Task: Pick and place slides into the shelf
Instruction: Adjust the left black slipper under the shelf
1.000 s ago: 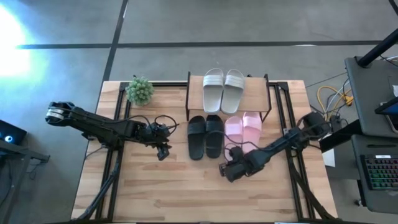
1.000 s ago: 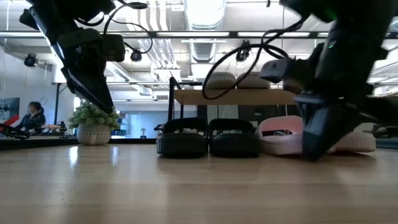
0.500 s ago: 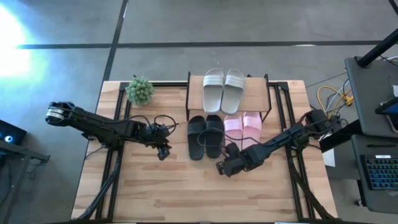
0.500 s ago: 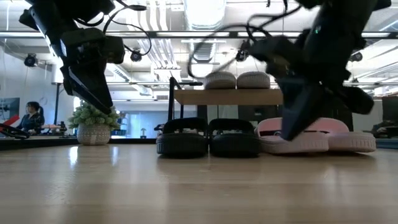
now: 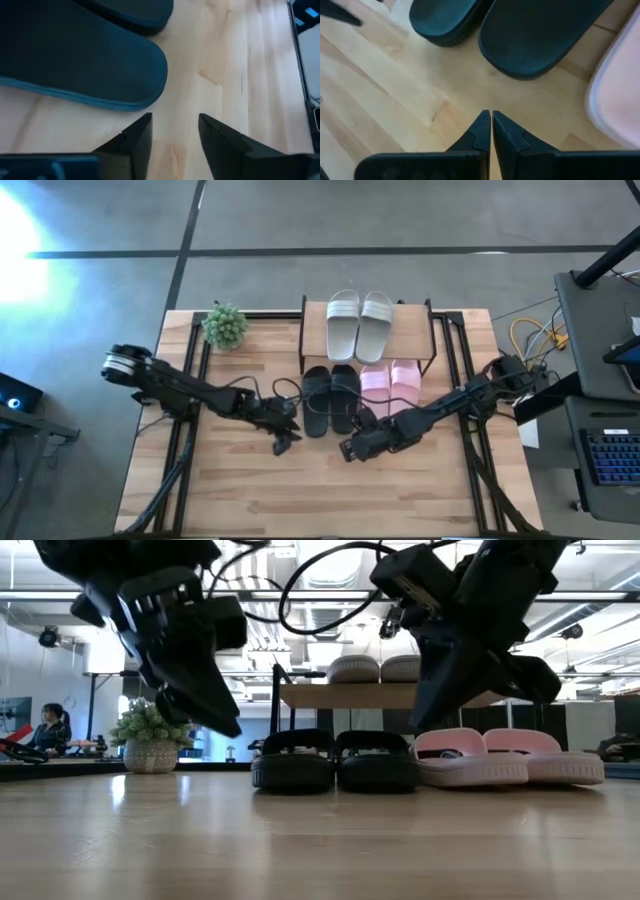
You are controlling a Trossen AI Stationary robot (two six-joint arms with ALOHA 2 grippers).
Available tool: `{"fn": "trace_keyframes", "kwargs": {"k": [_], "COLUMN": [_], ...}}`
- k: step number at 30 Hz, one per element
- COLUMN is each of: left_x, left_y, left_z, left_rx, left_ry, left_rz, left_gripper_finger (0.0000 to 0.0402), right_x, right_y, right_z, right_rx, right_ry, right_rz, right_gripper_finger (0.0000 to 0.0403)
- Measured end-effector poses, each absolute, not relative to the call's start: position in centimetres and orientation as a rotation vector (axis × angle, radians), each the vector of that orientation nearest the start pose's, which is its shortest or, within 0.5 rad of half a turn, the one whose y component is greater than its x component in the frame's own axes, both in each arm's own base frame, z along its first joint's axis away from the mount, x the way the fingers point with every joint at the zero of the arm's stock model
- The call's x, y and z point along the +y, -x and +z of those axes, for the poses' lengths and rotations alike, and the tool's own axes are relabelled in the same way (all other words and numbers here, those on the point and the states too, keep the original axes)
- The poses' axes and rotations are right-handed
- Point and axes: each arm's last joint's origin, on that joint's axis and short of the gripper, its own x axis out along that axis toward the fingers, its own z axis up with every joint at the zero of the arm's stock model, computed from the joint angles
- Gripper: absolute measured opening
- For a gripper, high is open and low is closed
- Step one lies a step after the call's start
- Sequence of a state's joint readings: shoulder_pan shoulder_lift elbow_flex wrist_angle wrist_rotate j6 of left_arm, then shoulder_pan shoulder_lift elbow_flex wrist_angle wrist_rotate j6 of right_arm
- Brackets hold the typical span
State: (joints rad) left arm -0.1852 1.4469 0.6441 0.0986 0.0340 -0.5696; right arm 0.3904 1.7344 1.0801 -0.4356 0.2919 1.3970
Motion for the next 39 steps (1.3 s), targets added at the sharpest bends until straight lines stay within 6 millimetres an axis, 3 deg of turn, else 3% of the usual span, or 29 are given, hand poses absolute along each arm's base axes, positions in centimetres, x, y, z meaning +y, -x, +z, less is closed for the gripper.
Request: {"fn": "trace_keyframes", "kwargs": {"k": [9,20,26,35,39], "left_x": [-5.9,-7.4,-9.3,-9.7,-9.0], "left_y": [-27.7,-28.2,-29.2,-31.6,-32.4], "left_z": [15.6,16.3,14.9,12.8,11.9], "left_rx": [0.793,0.720,0.626,0.635,0.657], "left_ry": [0.489,0.477,0.344,0.195,0.195], "left_rz": [-0.034,-0.117,-0.073,-0.042,-0.006], "left_gripper_finger": [0.0008,0.0002,0.0000,0.0000,0.0000], "right_x": [12.0,12.0,11.2,10.5,10.3], "right_y": [-31.4,-31.4,-31.8,-32.1,-32.0], "right_z": [17.5,17.5,17.2,17.1,16.9], "right_rx": [0.879,0.887,0.852,0.841,0.847], "right_ry": [-0.898,-0.828,-0.837,-0.804,-0.799], "right_rz": [-0.618,-0.587,-0.587,-0.573,-0.578], "right_gripper_finger": [0.0011,0.0011,0.0011,0.0011,0.0011]}}
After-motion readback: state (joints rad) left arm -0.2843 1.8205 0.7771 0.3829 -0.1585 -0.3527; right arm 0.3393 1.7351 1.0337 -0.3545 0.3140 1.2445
